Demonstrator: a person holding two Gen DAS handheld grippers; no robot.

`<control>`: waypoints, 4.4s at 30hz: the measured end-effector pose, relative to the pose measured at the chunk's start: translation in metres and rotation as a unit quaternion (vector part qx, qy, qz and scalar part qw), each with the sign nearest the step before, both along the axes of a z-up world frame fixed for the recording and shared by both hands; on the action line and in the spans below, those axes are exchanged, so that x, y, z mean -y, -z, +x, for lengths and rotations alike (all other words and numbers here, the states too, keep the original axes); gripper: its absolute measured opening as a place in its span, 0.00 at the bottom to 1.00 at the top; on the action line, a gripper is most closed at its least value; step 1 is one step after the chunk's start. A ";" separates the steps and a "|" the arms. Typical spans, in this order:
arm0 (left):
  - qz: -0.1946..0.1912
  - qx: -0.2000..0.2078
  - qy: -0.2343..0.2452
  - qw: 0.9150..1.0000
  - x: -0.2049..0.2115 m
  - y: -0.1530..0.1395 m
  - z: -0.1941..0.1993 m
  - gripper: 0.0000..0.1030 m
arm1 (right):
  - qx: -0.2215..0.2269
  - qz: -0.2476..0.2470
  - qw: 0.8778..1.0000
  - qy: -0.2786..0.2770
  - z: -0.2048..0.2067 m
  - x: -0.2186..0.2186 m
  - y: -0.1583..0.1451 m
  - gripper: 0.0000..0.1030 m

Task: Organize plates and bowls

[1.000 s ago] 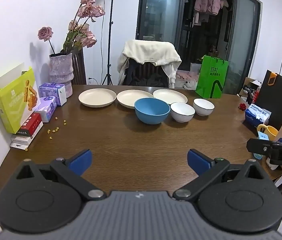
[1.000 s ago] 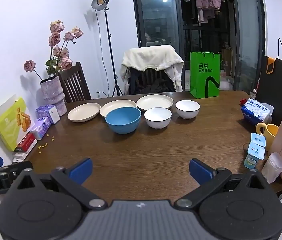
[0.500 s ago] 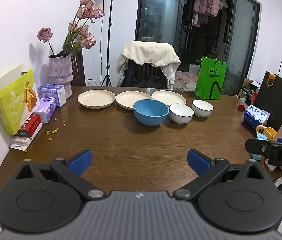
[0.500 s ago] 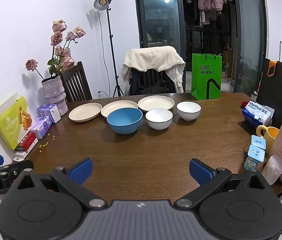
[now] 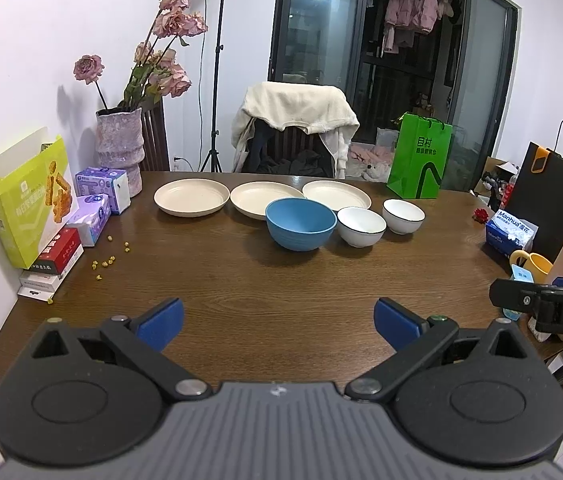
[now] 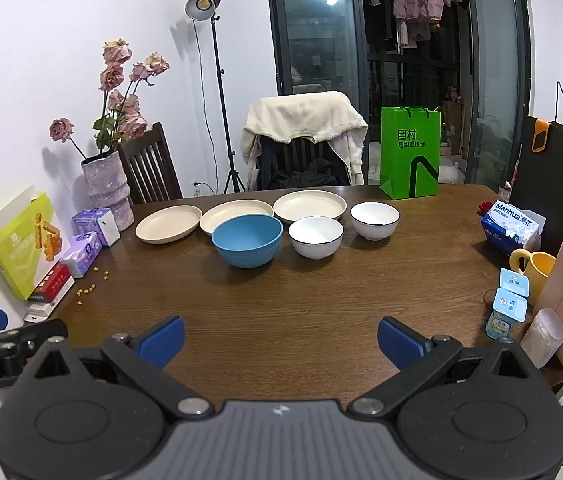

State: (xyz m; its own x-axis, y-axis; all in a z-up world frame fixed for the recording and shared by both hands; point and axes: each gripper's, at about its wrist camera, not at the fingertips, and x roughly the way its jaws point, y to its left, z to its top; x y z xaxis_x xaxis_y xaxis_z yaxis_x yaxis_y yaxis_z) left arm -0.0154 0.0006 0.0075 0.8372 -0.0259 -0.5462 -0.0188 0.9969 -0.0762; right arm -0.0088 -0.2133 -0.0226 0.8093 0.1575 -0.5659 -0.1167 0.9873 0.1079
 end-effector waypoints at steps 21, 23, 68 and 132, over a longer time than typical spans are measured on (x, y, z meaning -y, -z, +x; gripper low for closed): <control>0.000 0.000 0.001 1.000 -0.002 0.001 0.001 1.00 | -0.002 -0.002 1.000 -0.002 -0.003 -0.007 0.002 1.00; -0.001 0.000 0.001 1.000 -0.002 0.001 0.001 1.00 | -0.002 -0.002 1.000 -0.003 -0.003 -0.009 0.002 1.00; 0.000 0.000 -0.012 1.000 -0.009 0.002 0.005 1.00 | -0.014 -0.010 1.000 -0.012 0.018 -0.020 -0.001 1.00; -0.019 -0.011 -0.084 0.996 -0.062 -0.053 0.197 1.00 | -0.015 -0.010 0.995 -0.094 0.232 -0.040 -0.033 1.00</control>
